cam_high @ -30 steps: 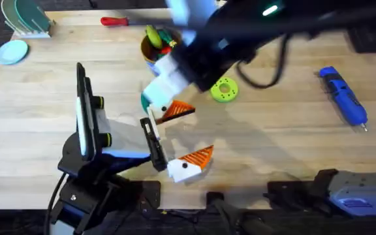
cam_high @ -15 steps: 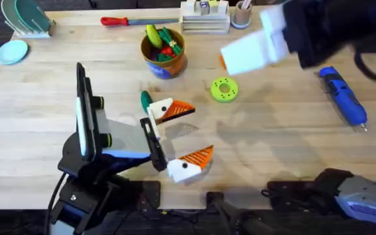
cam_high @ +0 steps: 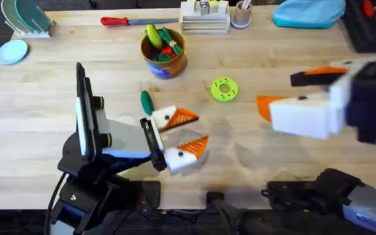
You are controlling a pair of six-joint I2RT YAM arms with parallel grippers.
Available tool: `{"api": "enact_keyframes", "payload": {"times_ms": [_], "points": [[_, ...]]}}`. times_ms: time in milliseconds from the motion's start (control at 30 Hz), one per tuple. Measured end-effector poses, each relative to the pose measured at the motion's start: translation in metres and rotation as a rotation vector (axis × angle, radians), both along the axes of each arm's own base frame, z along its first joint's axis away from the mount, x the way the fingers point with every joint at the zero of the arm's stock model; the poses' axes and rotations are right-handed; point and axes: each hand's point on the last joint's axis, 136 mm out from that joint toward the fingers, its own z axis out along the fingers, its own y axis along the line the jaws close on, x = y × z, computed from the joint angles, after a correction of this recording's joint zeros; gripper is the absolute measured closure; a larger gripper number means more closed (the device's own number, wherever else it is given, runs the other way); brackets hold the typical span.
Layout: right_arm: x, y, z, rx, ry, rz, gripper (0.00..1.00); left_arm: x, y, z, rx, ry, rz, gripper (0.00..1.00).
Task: Pick up the gripper from the table and insert it into the empty holder that is missing its gripper. Then pick up a screw, insert it into the mounting hole, and use the screwdriver to tighten it. Finally, clean up the table by picking up the vegetable and placing it into the bucket.
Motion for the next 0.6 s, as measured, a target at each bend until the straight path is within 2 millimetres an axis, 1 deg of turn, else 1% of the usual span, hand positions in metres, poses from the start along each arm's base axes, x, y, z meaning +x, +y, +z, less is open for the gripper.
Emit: {"api": "enact_keyframes", "payload": {"times_ms": [33,100,133,233,400,500,600], "points": [[-0.004,-0.002,0.001,0.004,-0.001,0.002,0.040,0.000,0.000,0.000,0.000,0.000,0.000,0.654],[-0.007,-0.005,-0.001,-0.003,0.008,0.003,0.040,0.000,0.000,0.000,0.001,-0.002,0.001,0.932],[-0.008,-0.005,-0.004,-0.009,0.016,0.003,0.040,0.000,0.000,0.000,0.002,-0.006,0.001,0.979],[-0.010,-0.007,-0.011,-0.029,0.042,0.003,0.038,0.000,0.000,0.000,0.002,-0.006,0.001,0.993],[-0.011,-0.008,-0.013,-0.036,0.049,-0.001,0.037,0.000,0.000,0.000,0.002,-0.006,0.001,0.993],[-0.009,-0.016,-0.018,-0.062,0.065,-0.035,0.038,0.000,0.000,0.000,0.002,-0.006,0.001,0.993],[0.004,-0.030,-0.028,-0.104,0.072,-0.118,0.038,0.000,0.000,0.000,0.002,-0.006,0.001,0.993]]}}
